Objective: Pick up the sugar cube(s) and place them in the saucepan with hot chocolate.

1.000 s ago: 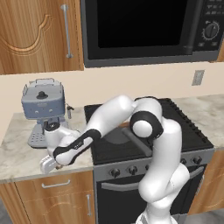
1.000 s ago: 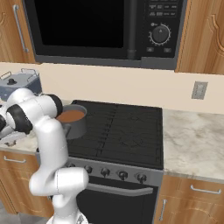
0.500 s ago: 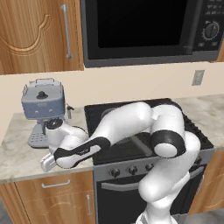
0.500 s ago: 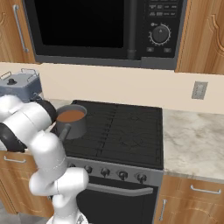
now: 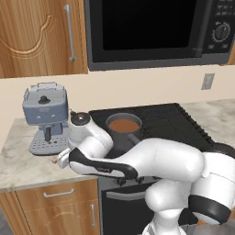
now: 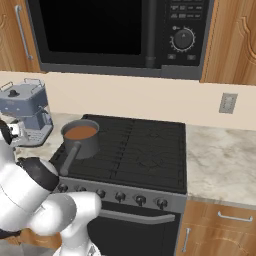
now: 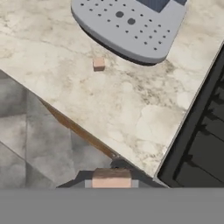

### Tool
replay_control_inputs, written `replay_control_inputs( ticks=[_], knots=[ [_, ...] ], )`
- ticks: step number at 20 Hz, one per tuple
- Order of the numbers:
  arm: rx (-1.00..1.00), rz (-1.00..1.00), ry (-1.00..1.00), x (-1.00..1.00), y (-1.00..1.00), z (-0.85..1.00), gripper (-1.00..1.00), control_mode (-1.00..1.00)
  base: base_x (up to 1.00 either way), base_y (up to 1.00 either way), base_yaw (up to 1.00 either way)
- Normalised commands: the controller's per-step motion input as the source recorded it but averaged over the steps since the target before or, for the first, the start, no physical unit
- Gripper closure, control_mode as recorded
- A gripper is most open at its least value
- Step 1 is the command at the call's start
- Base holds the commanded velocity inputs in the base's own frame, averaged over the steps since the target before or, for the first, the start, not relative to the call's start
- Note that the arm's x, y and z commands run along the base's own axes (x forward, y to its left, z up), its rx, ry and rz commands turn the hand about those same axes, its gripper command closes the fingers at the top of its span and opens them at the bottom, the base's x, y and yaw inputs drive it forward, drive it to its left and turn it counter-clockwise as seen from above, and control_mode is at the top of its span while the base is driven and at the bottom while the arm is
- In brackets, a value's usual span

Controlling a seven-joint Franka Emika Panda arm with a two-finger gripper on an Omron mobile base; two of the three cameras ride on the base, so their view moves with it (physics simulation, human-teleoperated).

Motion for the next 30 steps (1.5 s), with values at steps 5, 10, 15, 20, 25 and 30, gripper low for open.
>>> replay_control_inputs(
  ticks=[5, 10, 15, 20, 25, 30],
  knots=[
    [0.02, 0.0, -0.05, 0.0, -0.85, 0.68, 1.0, -1.0, 0.0, 0.0, 0.0],
    [0.02, 0.0, -0.03, 0.01, -0.85, 0.66, 1.0, -1.0, 0.0, 0.0, 0.0],
    [0.04, -0.04, -0.02, 0.06, -0.74, 0.68, 1.0, -1.0, 0.0, 0.0, 0.0],
    [0.0, -0.12, 0.05, 0.36, -0.73, 0.28, 1.0, -1.0, 0.0, 0.0, 0.0],
    [0.0, -0.17, 0.17, 0.63, -0.5, 0.02, 1.0, -1.0, 0.0, 0.0, 0.0],
    [0.0, -0.17, 0.33, 0.44, -0.21, -0.23, 1.0, -1.0, 0.0, 0.0, 0.0]
  ],
)
